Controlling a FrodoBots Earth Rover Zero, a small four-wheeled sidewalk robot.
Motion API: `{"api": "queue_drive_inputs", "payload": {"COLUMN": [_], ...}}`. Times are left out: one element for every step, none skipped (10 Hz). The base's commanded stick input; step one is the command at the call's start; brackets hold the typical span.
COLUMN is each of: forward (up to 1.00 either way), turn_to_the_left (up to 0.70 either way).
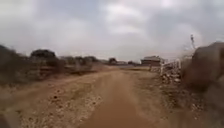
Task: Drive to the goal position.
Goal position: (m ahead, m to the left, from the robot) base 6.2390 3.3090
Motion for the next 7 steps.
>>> {"api": "queue_drive_inputs", "payload": {"forward": [0.50,0.50,0.50,0.50,0.50,0.49,0.48], "turn_to_the_left": [0.00,0.00,0.00,0.00,0.00,0.00,-0.48]}}
